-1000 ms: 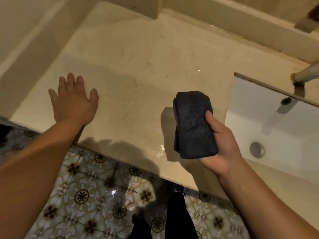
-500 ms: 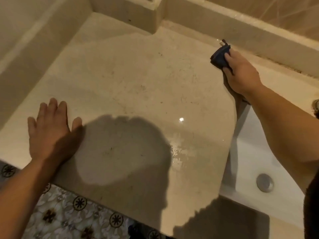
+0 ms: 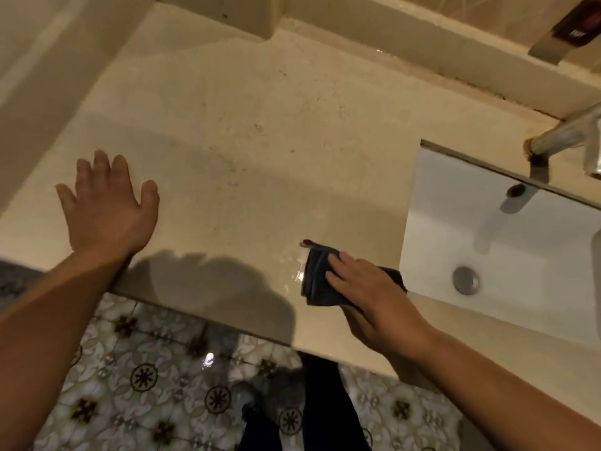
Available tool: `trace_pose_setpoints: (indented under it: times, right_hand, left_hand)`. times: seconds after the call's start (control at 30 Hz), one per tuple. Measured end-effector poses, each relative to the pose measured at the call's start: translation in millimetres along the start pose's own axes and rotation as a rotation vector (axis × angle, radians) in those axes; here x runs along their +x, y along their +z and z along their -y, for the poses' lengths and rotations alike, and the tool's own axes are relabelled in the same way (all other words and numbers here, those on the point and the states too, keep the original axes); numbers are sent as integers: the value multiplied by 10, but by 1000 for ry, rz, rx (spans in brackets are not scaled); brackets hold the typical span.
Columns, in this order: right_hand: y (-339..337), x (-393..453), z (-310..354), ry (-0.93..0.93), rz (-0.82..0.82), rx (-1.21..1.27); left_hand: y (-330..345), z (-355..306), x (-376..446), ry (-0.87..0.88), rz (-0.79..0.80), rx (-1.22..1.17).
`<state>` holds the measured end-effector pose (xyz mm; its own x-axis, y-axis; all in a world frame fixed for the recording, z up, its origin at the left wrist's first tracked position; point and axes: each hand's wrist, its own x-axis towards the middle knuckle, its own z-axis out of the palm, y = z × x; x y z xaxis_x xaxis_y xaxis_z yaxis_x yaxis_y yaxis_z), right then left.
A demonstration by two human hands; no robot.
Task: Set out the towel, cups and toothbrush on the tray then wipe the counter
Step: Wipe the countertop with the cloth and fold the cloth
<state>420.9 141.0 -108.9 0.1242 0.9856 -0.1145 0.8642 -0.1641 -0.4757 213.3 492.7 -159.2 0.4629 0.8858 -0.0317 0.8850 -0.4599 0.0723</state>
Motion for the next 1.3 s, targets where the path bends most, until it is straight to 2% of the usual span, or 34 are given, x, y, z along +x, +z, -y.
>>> trace_pose_setpoints:
  times: [0.1,0.2,0.27,0.37,0.53,0.57,0.63,0.7,0.77,0.87,0.93,1.07,1.13,1.23,1.3]
  right_hand:
    - [198,-200,393,-10,1,-20]
    - [365,-283,711,67,-54,-49]
    - [516,-355,904,119,-108,73]
    - [682,-415,1158,256,-182,541]
    - [612,-84,1417,825,-71,1874]
    - [591,-20,1378,927,-64,2066]
    - [509,104,1271,1041,-89,2235]
    - [338,264,1141,1031,-155,2243]
    - [86,475,934,960,-240,2183]
    - [-421,972,519,740,-410,1904]
    - [-754,1460,255,567,-494,1599]
    - [-1026,2584,-371,468,-651,807]
    - [-969,3099,-715,382,-596,475]
    - [-756,3617,-1049,128,-321,-42]
    - [-678,3787,-1060,-5,-251,-259]
  left_hand:
    - [18,12,-9,-3,14,-31]
    - [32,42,-7,-5,34,-51]
    - [33,50,-7,-15,52,-58]
    - [32,44,-17,-22,68,-50]
    - [15,30,-9,-25,91,-43]
    - [19,32,-5,-25,90,-44]
    - [32,34,-3,-26,91,-39]
    - [39,37,0,-31,92,-36]
    - [37,30,-5,-36,95,-29]
    - [28,13,-19,-38,85,-29]
    - [18,3,-23,-51,91,-21]
    - [-5,-34,-31,-60,60,-35]
    - [-15,-40,-17,-62,63,-27]
    - [-21,-27,-5,-38,67,-4]
    - [-19,-18,-2,-27,55,-7]
